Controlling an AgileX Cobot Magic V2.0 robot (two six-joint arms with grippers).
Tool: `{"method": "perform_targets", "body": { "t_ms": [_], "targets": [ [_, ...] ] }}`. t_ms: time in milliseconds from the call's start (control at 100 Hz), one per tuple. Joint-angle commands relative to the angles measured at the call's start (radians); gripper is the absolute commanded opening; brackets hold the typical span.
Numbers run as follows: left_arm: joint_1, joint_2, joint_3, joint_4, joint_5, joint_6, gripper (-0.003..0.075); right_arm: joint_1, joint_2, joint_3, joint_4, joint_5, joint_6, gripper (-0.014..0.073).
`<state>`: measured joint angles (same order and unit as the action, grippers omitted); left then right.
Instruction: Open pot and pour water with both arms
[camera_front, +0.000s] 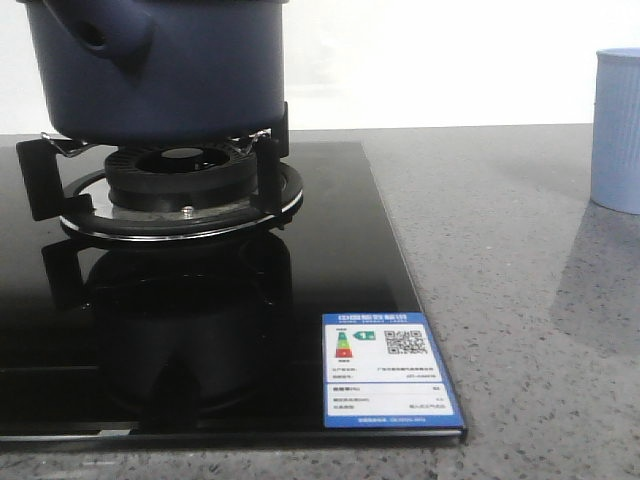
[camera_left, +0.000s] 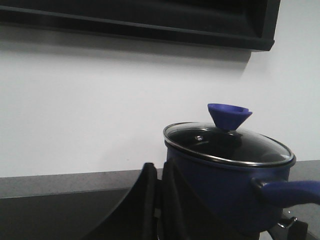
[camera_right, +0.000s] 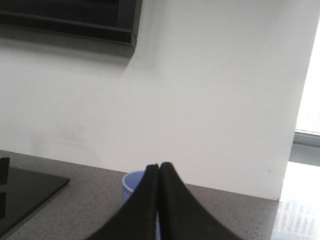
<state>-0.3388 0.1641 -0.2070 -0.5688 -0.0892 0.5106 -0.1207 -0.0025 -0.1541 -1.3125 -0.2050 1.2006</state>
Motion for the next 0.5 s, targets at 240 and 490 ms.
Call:
{"method": "perform_targets", "body": {
  "t_ms": [240, 490],
  "targets": [
    [0.004, 0.007, -0.016, -0.005, -0.059, -0.009, -0.0016, 0.0, -0.021, 0.001, 0.012, 0.01, -0.005, -0.0053],
    [0.004, 0.007, -0.016, -0.005, -0.059, -0.009, -0.0016, 0.0, -0.021, 0.001, 0.012, 0.01, -0.005, -0.0053]
  ]
}}
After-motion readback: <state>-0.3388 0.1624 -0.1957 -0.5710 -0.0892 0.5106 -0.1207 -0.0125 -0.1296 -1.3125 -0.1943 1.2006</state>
